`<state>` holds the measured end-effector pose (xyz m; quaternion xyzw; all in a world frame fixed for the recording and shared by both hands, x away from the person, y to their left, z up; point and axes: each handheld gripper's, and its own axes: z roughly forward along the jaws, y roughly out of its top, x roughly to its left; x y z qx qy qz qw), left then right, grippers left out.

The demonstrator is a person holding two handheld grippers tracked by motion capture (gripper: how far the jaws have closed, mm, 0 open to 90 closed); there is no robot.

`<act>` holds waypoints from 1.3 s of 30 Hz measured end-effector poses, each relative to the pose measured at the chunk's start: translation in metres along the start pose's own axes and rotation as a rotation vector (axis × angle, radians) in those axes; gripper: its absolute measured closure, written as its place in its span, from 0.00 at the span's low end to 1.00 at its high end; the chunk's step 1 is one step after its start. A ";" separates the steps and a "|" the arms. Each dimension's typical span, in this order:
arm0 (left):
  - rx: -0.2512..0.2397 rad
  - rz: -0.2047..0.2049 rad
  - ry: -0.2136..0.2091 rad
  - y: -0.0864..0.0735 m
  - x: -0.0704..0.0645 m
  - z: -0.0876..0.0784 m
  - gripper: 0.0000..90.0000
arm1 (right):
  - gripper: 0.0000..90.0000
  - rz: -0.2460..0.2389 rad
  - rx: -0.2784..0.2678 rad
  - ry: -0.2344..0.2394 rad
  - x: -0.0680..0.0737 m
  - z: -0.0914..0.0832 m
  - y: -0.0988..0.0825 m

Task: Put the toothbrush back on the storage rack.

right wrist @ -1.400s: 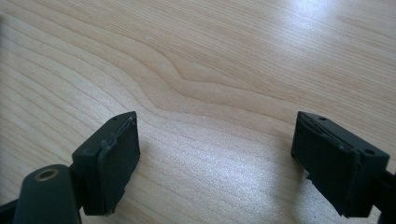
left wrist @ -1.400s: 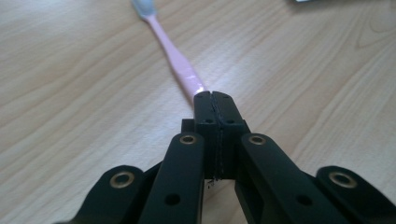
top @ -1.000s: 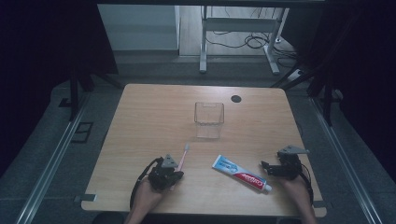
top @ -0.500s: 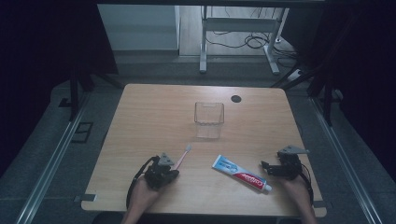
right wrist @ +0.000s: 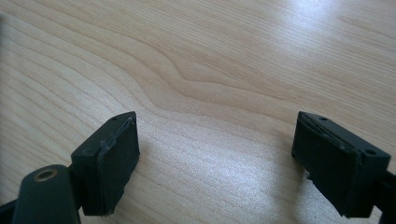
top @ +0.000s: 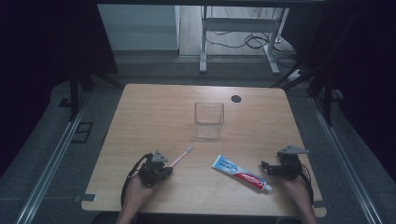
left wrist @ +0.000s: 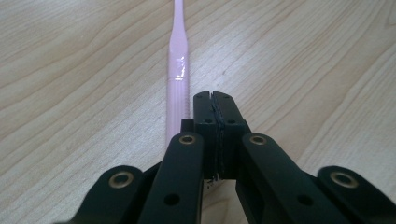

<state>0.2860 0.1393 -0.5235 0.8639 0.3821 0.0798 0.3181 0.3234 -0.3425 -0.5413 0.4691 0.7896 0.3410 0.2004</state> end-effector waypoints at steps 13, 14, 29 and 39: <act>0.063 -0.009 0.007 0.013 0.008 -0.007 0.81 | 0.16 0.000 0.000 -0.002 0.000 0.000 0.000; 0.070 -0.013 0.008 0.013 0.009 -0.007 0.80 | 0.16 0.000 0.000 -0.002 0.000 0.000 0.000; 0.197 -0.004 -0.002 0.042 0.017 0.004 0.69 | 0.16 -0.002 -0.003 -0.003 0.000 0.000 0.000; 0.315 0.022 0.013 0.065 0.018 0.016 0.72 | 0.16 -0.003 -0.002 -0.003 0.000 0.000 0.000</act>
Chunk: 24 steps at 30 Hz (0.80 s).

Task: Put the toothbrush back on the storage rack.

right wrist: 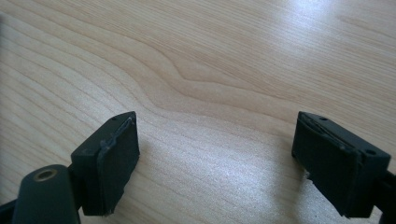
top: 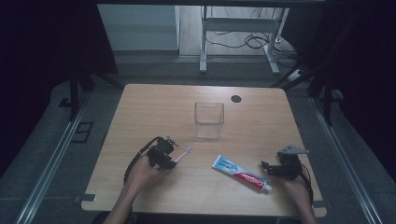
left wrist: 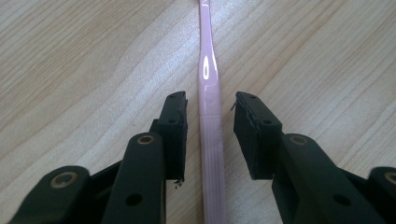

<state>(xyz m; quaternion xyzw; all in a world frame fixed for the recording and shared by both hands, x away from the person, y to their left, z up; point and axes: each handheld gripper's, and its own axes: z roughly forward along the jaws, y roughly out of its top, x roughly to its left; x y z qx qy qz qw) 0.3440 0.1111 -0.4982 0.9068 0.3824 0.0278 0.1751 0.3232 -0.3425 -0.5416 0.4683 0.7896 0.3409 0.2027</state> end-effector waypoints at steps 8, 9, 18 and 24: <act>0.084 0.016 0.006 0.019 -0.002 0.005 0.76 | 0.16 0.000 0.001 0.000 0.000 0.000 0.000; 0.095 0.021 0.009 0.021 -0.002 0.006 0.76 | 0.16 0.000 0.001 0.000 0.000 0.000 0.000; 0.182 0.030 0.015 0.035 -0.002 0.015 0.80 | 0.16 -0.001 0.002 0.001 0.000 0.000 0.000; 0.227 0.023 0.023 0.042 -0.002 0.018 0.85 | 0.16 0.000 0.002 0.001 0.000 0.000 0.000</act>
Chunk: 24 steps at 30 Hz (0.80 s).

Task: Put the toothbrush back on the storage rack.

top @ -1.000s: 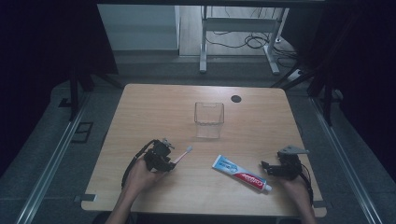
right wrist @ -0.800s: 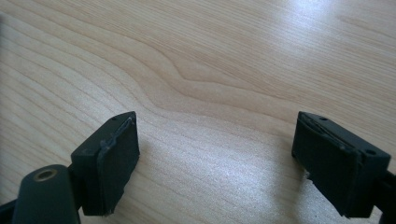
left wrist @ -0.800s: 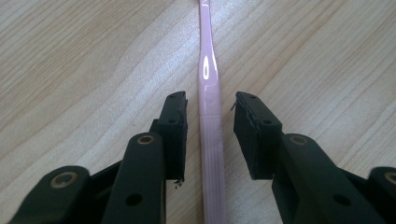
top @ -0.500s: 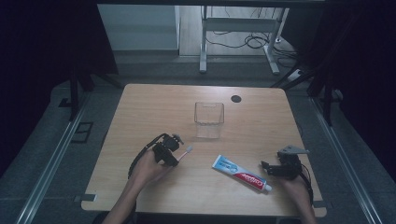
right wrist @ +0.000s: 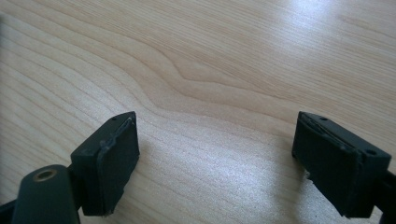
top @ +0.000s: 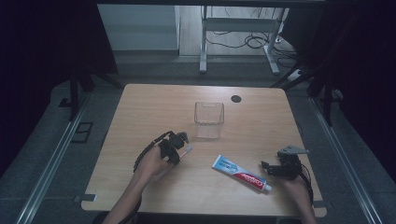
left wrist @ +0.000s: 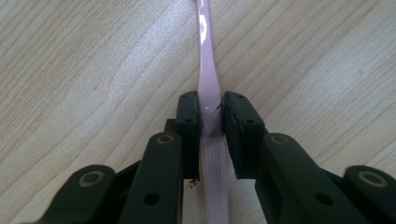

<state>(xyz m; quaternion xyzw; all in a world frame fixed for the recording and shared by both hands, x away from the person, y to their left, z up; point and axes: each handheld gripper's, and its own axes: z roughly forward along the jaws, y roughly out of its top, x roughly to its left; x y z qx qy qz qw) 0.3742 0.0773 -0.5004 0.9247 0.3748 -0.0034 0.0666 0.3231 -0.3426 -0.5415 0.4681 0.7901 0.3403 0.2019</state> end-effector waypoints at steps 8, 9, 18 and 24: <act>0.042 0.011 0.037 0.006 -0.004 0.000 0.87 | 0.16 0.000 0.000 0.000 0.000 0.000 0.000; 0.040 0.009 0.038 0.006 -0.005 0.000 0.88 | 0.16 0.000 0.000 0.000 0.000 0.000 0.000; -0.014 0.001 0.024 0.004 -0.004 -0.007 0.88 | 0.16 -0.001 0.001 0.000 0.000 0.000 0.000; -0.063 0.009 0.004 0.003 -0.004 -0.020 0.88 | 0.16 -0.001 0.001 0.000 0.000 0.000 0.000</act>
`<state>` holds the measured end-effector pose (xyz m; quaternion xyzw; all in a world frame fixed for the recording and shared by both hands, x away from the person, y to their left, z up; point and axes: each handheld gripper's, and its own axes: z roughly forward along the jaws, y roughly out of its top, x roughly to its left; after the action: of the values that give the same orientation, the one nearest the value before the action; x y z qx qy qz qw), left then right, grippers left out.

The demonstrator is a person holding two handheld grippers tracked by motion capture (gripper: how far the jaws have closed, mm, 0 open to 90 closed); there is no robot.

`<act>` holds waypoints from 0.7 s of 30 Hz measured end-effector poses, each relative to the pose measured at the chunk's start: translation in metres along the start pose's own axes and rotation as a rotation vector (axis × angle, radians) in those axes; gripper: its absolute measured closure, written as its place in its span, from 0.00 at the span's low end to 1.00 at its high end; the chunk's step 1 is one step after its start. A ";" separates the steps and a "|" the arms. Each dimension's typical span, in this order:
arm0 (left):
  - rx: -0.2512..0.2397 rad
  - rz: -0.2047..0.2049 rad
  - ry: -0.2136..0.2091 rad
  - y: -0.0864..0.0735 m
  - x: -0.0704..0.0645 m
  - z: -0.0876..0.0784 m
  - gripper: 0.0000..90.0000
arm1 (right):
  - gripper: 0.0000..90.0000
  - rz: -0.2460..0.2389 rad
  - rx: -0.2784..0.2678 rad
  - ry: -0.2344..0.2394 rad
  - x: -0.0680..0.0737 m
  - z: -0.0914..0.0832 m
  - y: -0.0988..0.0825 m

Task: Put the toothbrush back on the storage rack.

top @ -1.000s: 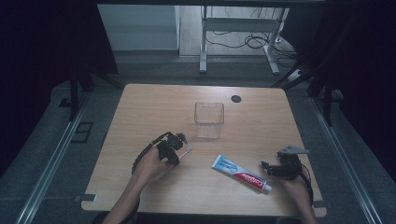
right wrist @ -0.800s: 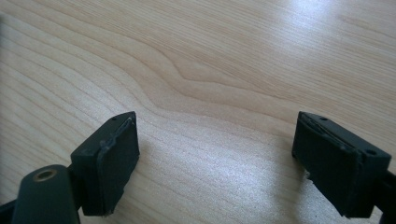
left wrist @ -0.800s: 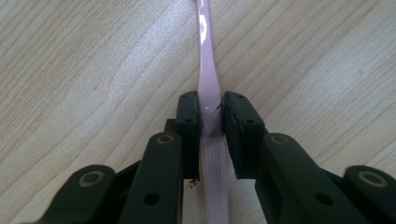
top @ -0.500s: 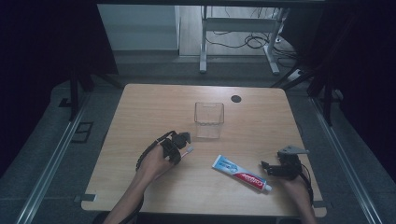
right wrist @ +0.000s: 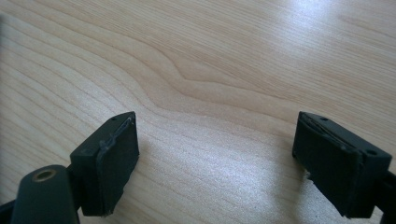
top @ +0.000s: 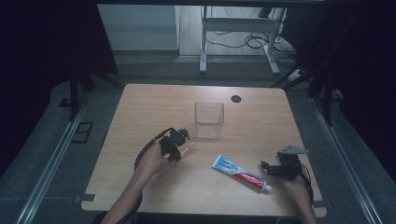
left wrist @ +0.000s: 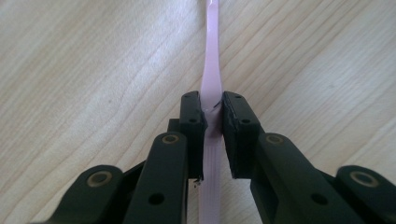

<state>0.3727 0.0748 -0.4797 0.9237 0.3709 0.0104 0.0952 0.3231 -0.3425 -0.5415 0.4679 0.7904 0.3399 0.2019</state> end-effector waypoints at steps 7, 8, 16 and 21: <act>-0.048 0.011 -0.005 0.003 -0.002 -0.015 0.88 | 0.16 0.002 0.001 0.000 0.000 0.000 0.000; -0.054 0.017 -0.005 0.003 -0.001 -0.017 0.88 | 0.16 0.002 0.001 0.000 0.000 0.000 0.000; -0.139 0.044 -0.011 0.006 -0.002 -0.035 0.88 | 0.16 0.002 0.001 0.000 0.000 0.000 0.000; -0.220 0.049 -0.021 0.007 -0.001 -0.048 0.88 | 0.16 0.000 -0.001 0.000 0.000 0.000 0.000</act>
<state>0.3723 0.0767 -0.4310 0.9166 0.3436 0.0438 0.1996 0.3232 -0.3425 -0.5415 0.4677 0.7904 0.3400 0.2022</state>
